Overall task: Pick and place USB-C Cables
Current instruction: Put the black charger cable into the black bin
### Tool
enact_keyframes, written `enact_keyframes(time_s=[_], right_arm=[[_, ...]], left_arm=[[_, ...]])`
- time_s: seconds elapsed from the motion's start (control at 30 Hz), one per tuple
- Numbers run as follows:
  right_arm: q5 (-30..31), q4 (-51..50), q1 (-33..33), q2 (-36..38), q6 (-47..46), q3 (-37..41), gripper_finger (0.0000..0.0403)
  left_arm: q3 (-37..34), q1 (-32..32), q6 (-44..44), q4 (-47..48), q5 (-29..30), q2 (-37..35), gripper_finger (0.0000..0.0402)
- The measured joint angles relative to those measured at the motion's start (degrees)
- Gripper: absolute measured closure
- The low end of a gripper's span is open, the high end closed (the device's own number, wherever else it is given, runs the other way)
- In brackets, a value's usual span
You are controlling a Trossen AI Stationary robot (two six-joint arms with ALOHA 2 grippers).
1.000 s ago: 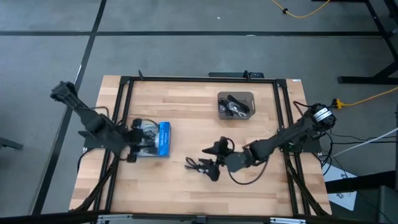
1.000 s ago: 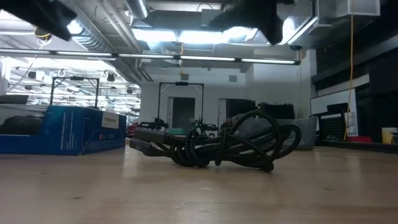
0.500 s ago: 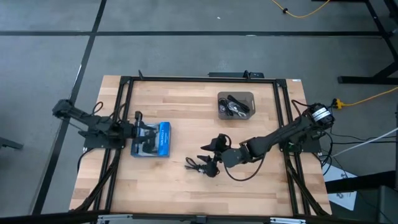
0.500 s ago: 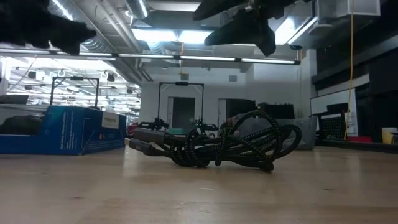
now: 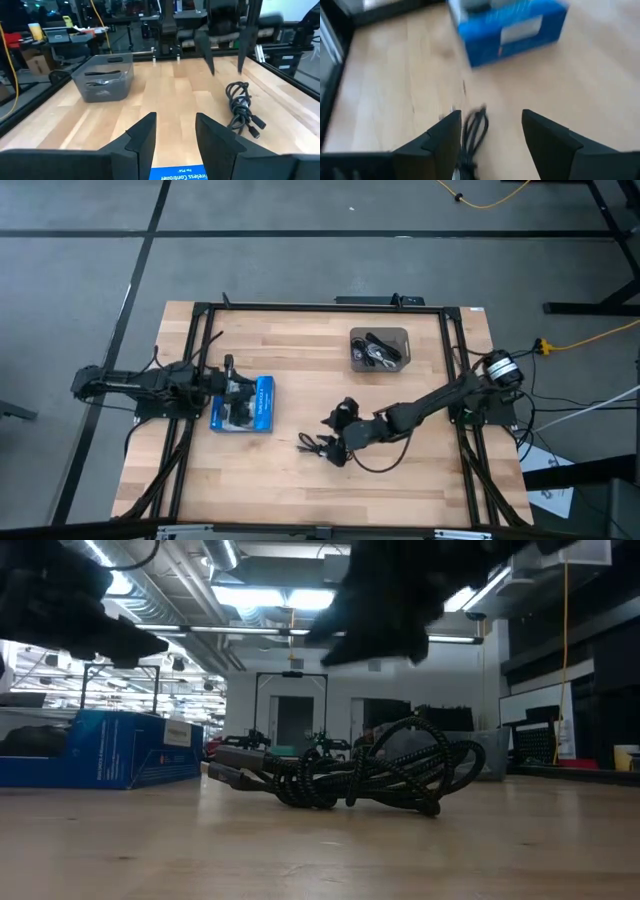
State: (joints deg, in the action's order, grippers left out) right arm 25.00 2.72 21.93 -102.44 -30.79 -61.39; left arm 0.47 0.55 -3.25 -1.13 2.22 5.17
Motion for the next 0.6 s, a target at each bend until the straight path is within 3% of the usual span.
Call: enact_keyframes(time_s=[0.43, 0.6], right_arm=[[-16.2, -3.3, 1.0, -7.2, -3.6, 0.1, 0.019], [-16.9, -6.2, 2.4, -10.4, -9.1, -0.4, 0.0189]], left_arm=[[0.0, -2.1, 0.0, 0.5, -1.4, 0.0, 0.0271], [0.0, -2.1, 0.0, 0.5, -1.2, 0.1, 0.0271]])
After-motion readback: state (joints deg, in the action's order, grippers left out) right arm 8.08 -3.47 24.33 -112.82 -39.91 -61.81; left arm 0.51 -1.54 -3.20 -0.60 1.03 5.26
